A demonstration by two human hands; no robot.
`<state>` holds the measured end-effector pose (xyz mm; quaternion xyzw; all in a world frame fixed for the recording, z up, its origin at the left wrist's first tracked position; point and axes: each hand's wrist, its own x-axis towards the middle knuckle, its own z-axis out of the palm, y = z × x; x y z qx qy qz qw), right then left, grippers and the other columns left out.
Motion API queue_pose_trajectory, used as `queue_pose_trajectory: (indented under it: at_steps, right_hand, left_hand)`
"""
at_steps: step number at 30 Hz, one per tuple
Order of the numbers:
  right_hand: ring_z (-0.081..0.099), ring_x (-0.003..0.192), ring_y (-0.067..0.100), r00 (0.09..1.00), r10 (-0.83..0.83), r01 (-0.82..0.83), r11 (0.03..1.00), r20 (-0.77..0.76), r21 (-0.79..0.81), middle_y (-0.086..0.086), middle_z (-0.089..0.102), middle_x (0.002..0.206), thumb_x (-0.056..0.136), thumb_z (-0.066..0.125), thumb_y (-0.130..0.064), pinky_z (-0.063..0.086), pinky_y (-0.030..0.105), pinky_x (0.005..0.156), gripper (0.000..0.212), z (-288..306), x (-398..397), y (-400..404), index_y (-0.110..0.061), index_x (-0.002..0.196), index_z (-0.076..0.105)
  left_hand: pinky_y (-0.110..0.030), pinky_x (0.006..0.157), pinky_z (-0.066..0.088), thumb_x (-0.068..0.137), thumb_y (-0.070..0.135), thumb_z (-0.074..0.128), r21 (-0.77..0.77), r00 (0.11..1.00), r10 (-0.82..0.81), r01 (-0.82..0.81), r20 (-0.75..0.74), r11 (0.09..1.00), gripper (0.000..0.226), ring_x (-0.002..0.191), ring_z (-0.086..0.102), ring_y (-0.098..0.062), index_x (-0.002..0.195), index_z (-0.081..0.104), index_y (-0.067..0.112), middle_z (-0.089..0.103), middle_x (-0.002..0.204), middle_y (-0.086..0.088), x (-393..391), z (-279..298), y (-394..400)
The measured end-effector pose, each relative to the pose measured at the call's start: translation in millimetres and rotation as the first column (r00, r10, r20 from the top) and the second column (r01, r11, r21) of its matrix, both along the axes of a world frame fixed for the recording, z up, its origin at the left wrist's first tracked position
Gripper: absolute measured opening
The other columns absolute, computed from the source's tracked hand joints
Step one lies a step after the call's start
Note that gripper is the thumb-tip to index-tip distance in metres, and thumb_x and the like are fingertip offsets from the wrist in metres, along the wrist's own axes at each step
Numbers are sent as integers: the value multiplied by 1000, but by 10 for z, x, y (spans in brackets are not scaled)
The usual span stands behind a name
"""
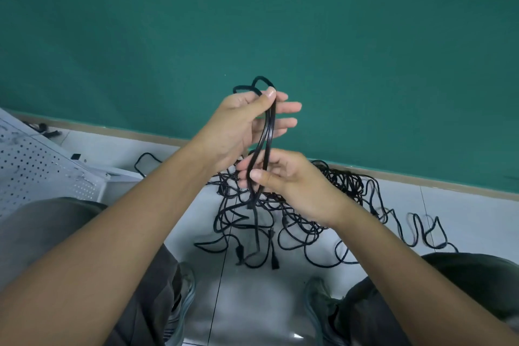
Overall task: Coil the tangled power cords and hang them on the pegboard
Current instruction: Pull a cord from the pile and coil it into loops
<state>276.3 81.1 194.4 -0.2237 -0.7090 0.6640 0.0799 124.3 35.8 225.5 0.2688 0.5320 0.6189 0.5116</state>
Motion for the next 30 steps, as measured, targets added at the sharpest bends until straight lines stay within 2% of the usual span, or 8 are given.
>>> queue_pose_trajectory:
  at_steps: [3, 6, 8, 10, 13, 20, 23, 30]
  right_hand:
    - [74, 98, 23, 998, -39, 37, 998, -49, -53, 12, 73, 106, 101, 55, 2, 61, 39, 91, 18, 111, 24, 85, -7, 110, 67]
    - [75, 97, 25, 987, -99, 81, 987, -126, -137, 10, 73, 103, 101, 54, 1, 61, 35, 85, 18, 249, 93, 222, -7, 110, 68]
    - [74, 96, 25, 972, -156, 119, 972, -176, -205, 11, 73, 104, 101, 54, -1, 62, 37, 85, 18, 329, 144, 326, -4, 114, 66]
    - [74, 96, 25, 954, -218, 162, 952, -205, -261, 10, 74, 103, 100, 55, -6, 63, 41, 85, 19, 383, 197, 437, -4, 116, 66]
    - [74, 95, 22, 924, -318, 253, 924, -212, -285, 8, 73, 102, 102, 54, -6, 62, 36, 81, 18, 407, 266, 579, -4, 116, 66]
    - [71, 105, 28, 905, -407, 362, 889, -122, -281, 8, 72, 109, 105, 53, -21, 58, 42, 95, 25, 373, 313, 670, -2, 118, 65]
    - [67, 109, 30, 913, -401, 356, 876, -78, -326, 11, 72, 117, 107, 42, -43, 53, 45, 105, 48, 332, 292, 626, -2, 119, 63]
    - [59, 132, 20, 990, -134, 139, 914, 40, -382, 10, 62, 142, 88, 0, -82, 35, 50, 121, 104, 14, 219, 322, -13, 147, 50]
  left_hand:
    - [-32, 80, 62, 110, 40, 40, -48, 999, -34, 34, 14, 998, 49, 96, 75, -24, 129, 59, -1, 76, 118, -13, 44, 22, -7]
    - [-20, 56, 52, 108, 56, 23, -129, 992, -121, 118, -19, 985, 69, 75, 69, -16, 134, 59, 3, 74, 105, -16, 146, -8, -15]
    - [-25, 75, 55, 106, 62, 14, -144, 984, -174, 168, -33, 975, 75, 76, 68, -13, 128, 66, 12, 68, 86, -7, 228, -62, -13]
    - [-38, 101, 54, 102, 65, 7, -120, 962, -271, 265, -39, 957, 79, 103, 73, -22, 128, 66, 19, 74, 100, -7, 317, -118, -12]
    - [-45, 107, 51, 96, 68, 8, -140, 894, -411, 390, -178, 910, 85, 109, 73, -30, 127, 64, 13, 77, 114, -14, 402, -173, -25]
    - [-46, 98, 56, 107, 21, 49, -103, 871, -409, 396, -273, 912, 27, 95, 76, -28, 107, 67, 1, 79, 98, -14, 405, -244, -56]
    - [-34, 85, 60, 103, 27, 50, -51, 912, -358, 355, -203, 934, 28, 90, 77, -28, 104, 66, 5, 79, 95, -14, 390, -193, -44]
    - [-34, 88, 62, 105, 23, 45, 90, 979, -203, 199, 34, 976, 28, 86, 76, -19, 112, 64, 5, 78, 95, -7, 180, 3, -2]
